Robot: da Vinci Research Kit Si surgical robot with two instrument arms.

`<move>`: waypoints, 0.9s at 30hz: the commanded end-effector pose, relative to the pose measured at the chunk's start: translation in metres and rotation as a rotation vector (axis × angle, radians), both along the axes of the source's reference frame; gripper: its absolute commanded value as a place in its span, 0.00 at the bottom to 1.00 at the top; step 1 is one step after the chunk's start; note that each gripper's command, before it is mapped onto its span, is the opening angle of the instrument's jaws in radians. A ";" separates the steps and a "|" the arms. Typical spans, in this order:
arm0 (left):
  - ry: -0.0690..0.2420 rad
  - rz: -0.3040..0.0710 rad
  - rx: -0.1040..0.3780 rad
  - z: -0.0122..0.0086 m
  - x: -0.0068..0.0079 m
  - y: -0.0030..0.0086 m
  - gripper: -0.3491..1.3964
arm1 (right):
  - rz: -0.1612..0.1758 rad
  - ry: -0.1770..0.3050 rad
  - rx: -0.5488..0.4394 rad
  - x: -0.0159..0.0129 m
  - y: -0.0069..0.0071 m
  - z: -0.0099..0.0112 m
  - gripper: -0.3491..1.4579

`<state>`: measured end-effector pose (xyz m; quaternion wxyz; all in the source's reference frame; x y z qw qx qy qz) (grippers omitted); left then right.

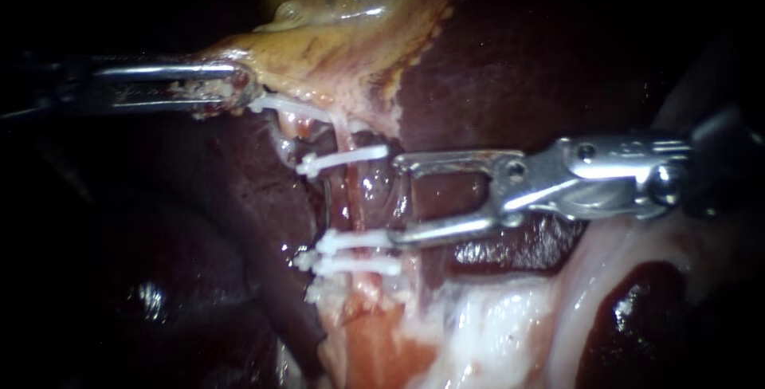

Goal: Going back third clip right tube

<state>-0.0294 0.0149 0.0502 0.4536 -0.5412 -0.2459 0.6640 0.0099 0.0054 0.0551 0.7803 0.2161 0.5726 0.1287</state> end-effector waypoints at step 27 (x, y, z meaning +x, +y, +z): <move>0.012 0.010 -0.018 0.0054 -0.0049 -0.0006 0.00 | 0.032 -0.028 -0.068 -0.0045 0.0008 -0.0016 0.47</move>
